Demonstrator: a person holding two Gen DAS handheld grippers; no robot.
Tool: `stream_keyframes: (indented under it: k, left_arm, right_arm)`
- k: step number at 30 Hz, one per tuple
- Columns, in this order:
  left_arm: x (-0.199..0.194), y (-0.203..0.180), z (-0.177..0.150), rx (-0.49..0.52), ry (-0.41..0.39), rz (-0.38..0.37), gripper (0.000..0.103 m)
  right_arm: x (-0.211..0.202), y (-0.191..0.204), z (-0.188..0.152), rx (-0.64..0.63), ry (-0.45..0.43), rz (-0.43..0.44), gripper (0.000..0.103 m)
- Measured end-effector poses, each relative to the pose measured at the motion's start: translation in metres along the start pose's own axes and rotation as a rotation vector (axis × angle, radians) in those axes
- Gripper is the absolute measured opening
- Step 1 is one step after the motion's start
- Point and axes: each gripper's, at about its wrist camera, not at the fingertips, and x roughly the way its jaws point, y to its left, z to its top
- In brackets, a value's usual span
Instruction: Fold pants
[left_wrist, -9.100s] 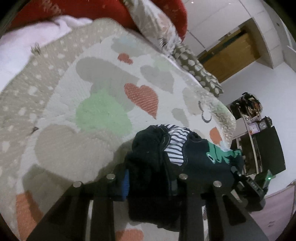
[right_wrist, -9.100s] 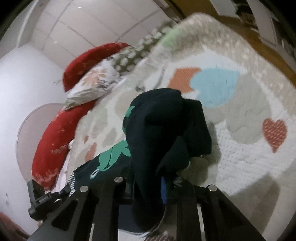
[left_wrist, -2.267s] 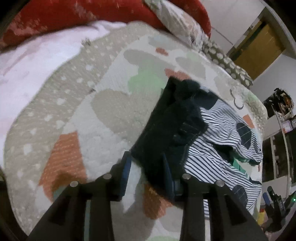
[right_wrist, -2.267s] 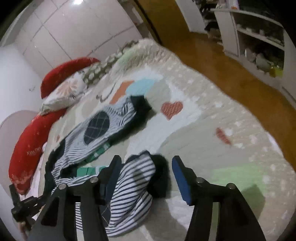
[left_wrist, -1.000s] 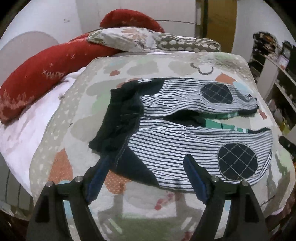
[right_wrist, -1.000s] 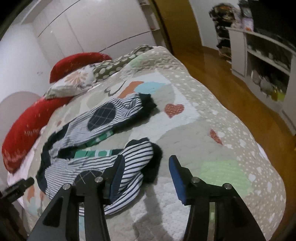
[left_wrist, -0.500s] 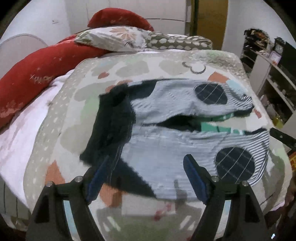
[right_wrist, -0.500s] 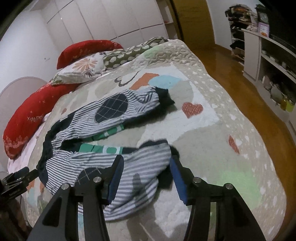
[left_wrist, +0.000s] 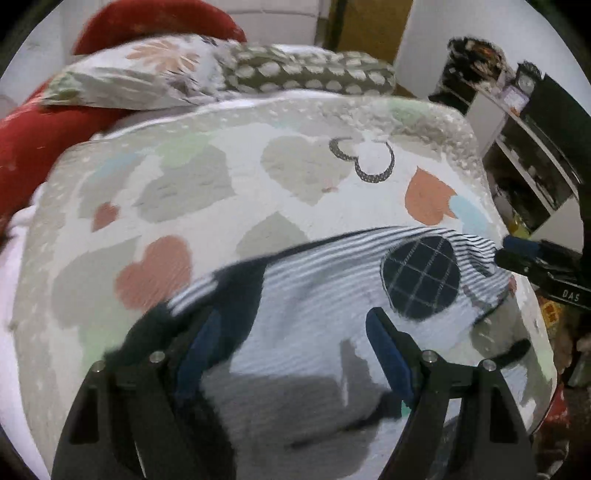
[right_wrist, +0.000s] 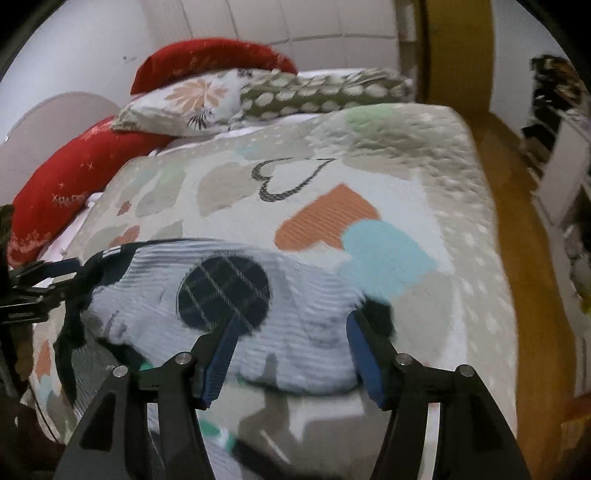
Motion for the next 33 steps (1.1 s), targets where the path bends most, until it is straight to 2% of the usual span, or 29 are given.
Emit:
stream_keyframes:
  k: [2, 4, 8, 11, 13, 14, 15, 16, 17, 18, 19, 26, 29, 33]
  left_arm:
    - [0.019, -0.001, 0.013, 0.023, 0.024, -0.012, 0.08]
    - [0.041, 0.0, 0.025, 0.05, 0.076, -0.061, 0.08]
    - [0.065, 0.006, 0.042, 0.084, 0.083, -0.041, 0.08]
    - [0.081, 0.006, 0.04, 0.097, 0.142, -0.105, 0.08]
    - [0.089, -0.002, 0.034, 0.151, 0.166, -0.09, 0.08]
    - [0.091, -0.008, 0.031, 0.195, 0.164, -0.053, 0.08]
    - [0.089, -0.012, 0.029, 0.209, 0.163, -0.034, 0.071]
    - [0.086, -0.015, 0.029, 0.21, 0.158, -0.035, 0.038]
    - [0.082, -0.017, 0.03, 0.208, 0.155, -0.04, 0.021]
    - [0.077, -0.019, 0.03, 0.209, 0.148, -0.025, 0.004]
    - [0.071, -0.021, 0.029, 0.214, 0.131, -0.013, 0.004]
    - [0.011, -0.027, 0.008, 0.19, 0.018, 0.012, 0.004]
    - [-0.024, -0.032, -0.013, 0.167, -0.046, 0.024, 0.004]
    - [-0.066, -0.049, -0.058, 0.18, -0.153, 0.092, 0.004]
  right_arm:
    - [0.019, 0.002, 0.015, -0.006, 0.028, 0.028, 0.065]
    - [0.039, 0.005, 0.028, -0.021, 0.057, 0.028, 0.065]
    - [0.072, 0.015, 0.043, -0.071, 0.109, 0.026, 0.065]
    - [0.091, 0.021, 0.047, -0.1, 0.144, 0.037, 0.065]
    - [0.102, 0.024, 0.047, -0.121, 0.17, 0.051, 0.065]
    - [0.105, 0.026, 0.045, -0.134, 0.172, 0.048, 0.065]
    - [0.107, 0.028, 0.044, -0.149, 0.17, 0.044, 0.065]
    - [0.108, 0.03, 0.043, -0.162, 0.168, 0.042, 0.055]
    - [0.108, 0.031, 0.041, -0.166, 0.169, 0.047, 0.025]
    - [0.108, 0.031, 0.042, -0.159, 0.176, 0.063, 0.013]
    - [0.105, 0.032, 0.042, -0.14, 0.187, 0.103, 0.008]
    - [0.055, 0.048, 0.032, -0.139, 0.106, 0.124, 0.007]
    - [0.022, 0.058, 0.021, -0.149, 0.059, 0.128, 0.007]
    - [-0.022, 0.077, -0.01, -0.168, -0.001, 0.145, 0.007]
